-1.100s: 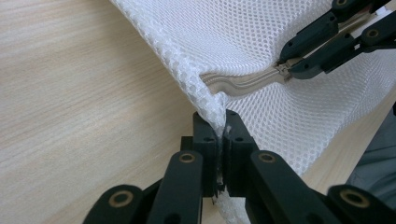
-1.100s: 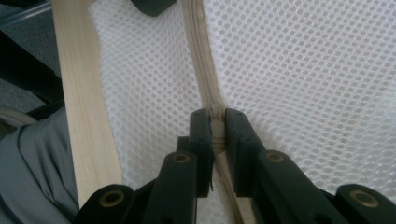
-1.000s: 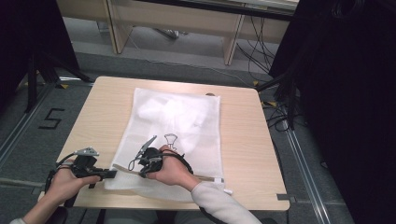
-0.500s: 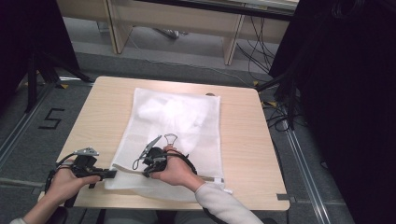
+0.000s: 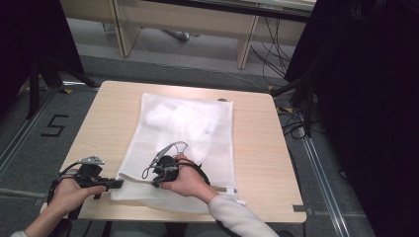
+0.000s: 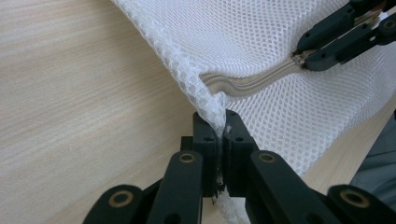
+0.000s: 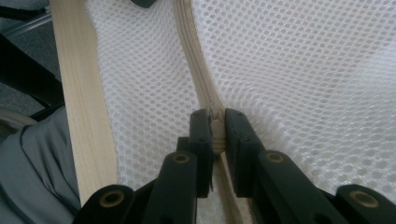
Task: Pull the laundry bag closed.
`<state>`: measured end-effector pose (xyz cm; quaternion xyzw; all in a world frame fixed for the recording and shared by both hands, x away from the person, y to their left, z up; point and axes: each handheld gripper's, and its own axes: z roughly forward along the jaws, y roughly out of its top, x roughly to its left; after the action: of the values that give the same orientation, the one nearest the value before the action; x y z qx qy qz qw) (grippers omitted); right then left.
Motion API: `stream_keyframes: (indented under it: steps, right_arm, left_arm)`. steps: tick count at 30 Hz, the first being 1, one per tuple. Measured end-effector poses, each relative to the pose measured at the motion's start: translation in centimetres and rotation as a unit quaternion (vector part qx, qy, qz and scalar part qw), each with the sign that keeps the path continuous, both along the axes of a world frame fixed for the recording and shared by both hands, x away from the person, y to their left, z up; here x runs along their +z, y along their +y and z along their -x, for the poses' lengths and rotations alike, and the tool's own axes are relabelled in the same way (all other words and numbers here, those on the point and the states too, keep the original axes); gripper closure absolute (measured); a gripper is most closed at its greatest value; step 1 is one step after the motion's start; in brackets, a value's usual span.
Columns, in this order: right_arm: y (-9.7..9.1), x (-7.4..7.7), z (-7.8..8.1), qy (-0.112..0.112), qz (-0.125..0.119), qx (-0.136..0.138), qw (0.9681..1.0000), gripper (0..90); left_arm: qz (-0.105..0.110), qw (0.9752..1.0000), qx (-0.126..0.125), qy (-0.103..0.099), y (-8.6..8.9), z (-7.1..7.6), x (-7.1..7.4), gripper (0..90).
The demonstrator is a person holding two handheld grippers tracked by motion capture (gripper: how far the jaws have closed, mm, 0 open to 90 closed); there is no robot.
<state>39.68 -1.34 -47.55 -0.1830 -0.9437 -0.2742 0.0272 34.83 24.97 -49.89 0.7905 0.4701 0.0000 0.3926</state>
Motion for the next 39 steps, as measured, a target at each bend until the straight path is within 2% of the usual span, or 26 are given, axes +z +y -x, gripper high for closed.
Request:
stream_keyframes:
  steps: [5, 6, 12, 13, 14, 16, 18, 20, 21, 24, 26, 28, 32, 39]
  right_arm:
    - [-0.4, 0.3, 0.0, -0.006, -0.005, -0.007, 0.9999, 82.6]
    - [-0.4, 0.3, 0.0, -0.006, -0.007, -0.004, 0.9999, 82.5]
    - [-0.5, 0.3, 0.1, -0.004, -0.012, -0.003, 0.9999, 82.6]
    - [-0.5, 0.3, 0.1, -0.01, -0.007, -0.007, 0.9999, 82.5]
    - [-0.5, 0.3, 0.1, -0.01, -0.007, -0.007, 0.9999, 82.5]
    - [-0.5, 0.3, 0.1, -0.008, -0.008, -0.005, 0.9999, 82.5]
    - [-0.6, 0.4, 0.0, -0.007, -0.007, -0.006, 0.9999, 82.6]
    - [-0.8, 0.5, 0.1, -0.001, -0.011, -0.013, 0.9999, 82.6]
    - [-0.8, 0.5, 0.0, -0.003, -0.012, -0.01, 0.9999, 82.6]
    - [-0.9, 0.5, 0.1, -0.002, -0.013, -0.009, 0.9999, 82.6]
    - [-1.0, 0.6, 0.1, 0.001, -0.013, -0.014, 0.9998, 82.6]
    - [-1.2, 0.6, 0.1, -0.001, -0.014, -0.014, 0.9998, 82.6]
    - [-1.5, 0.7, 0.0, 0.003, -0.014, -0.018, 0.9997, 82.6]
    - [-1.8, 0.7, -0.1, -0.002, -0.013, -0.014, 0.9998, 82.6]
  left_arm:
    - [0.002, 0.9999, 0.009, -0.006, -0.1, 0.1, 0.0, 85.3]
    - [0.008, 0.9999, 0.011, -0.009, -0.1, 0.1, -0.1, 85.3]
    - [0.004, 1.0, 0.005, -0.002, 0.0, 0.1, 0.0, 85.3]
    - [0.003, 0.9999, 0.008, -0.005, -0.1, 0.1, 0.0, 85.3]
    - [0.006, 0.9999, 0.011, -0.008, -0.1, 0.1, -0.1, 85.3]
    - [0.003, 1.0, 0.004, -0.002, 0.0, 0.0, 0.0, 85.3]
    - [0.003, 0.9999, 0.011, -0.006, -0.1, 0.1, 0.0, 85.3]
    - [0.004, 1.0, 0.005, -0.002, 0.0, 0.0, 0.0, 85.3]
    - [0.007, 0.9999, 0.012, -0.01, -0.2, 0.1, -0.1, 85.3]
    - [0.006, 1.0, 0.006, -0.002, 0.0, 0.1, 0.0, 85.3]
    - [0.008, 0.9998, 0.013, -0.01, -0.2, 0.1, -0.1, 85.3]
    - [0.005, 1.0, 0.007, -0.001, 0.0, 0.0, 0.0, 85.3]
    - [0.003, 1.0, 0.008, -0.001, 0.0, 0.0, 0.0, 85.3]
    - [0.005, 0.9999, 0.01, -0.001, 0.0, 0.0, -0.1, 85.3]
